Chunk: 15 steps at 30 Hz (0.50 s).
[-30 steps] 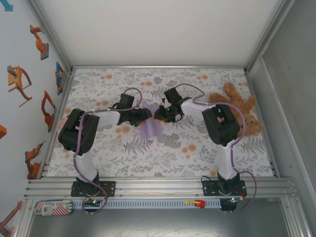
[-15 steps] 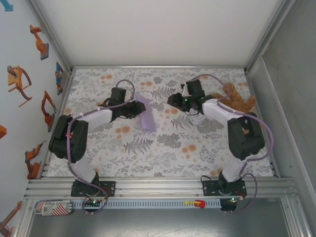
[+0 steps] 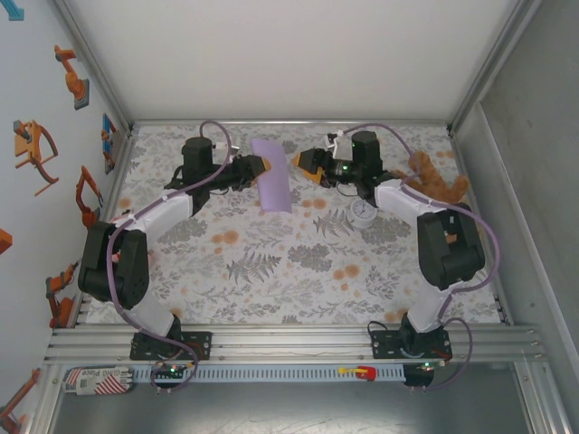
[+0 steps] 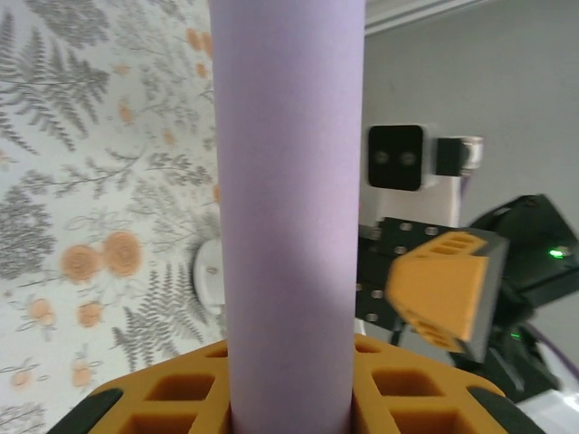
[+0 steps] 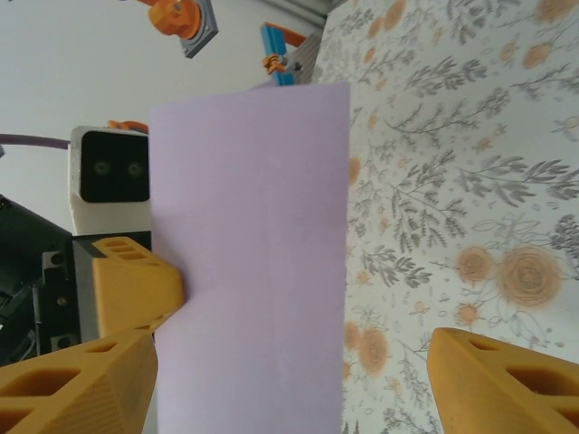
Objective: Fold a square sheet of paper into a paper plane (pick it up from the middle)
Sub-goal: First fold in half a square sheet of paper at the center of the table.
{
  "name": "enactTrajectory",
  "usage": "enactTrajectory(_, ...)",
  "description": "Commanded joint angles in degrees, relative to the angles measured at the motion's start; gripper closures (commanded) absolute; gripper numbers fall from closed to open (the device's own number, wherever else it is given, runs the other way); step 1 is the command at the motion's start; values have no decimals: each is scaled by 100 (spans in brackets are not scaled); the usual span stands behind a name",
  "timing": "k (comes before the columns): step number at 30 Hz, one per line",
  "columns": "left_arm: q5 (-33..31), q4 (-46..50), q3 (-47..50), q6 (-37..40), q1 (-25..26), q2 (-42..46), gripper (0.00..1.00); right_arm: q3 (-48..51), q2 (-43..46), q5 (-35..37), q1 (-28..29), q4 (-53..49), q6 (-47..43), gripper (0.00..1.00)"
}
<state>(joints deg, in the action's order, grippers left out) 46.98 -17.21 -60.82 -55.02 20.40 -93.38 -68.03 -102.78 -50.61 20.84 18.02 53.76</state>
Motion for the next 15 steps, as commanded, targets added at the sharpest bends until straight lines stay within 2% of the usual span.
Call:
enactTrajectory(1,424,-712,-154,-533,-46,101,71,-312,-206,-390,129,358,243,22)
enactTrajectory(10,448,-290,-229,-372,-128,-214,71,-512,-281,-566,397,270,196,24)
enactTrajectory(15,374,199,-256,-56,-194,-240,71,-571,-173,-494,396,-134,-64,30)
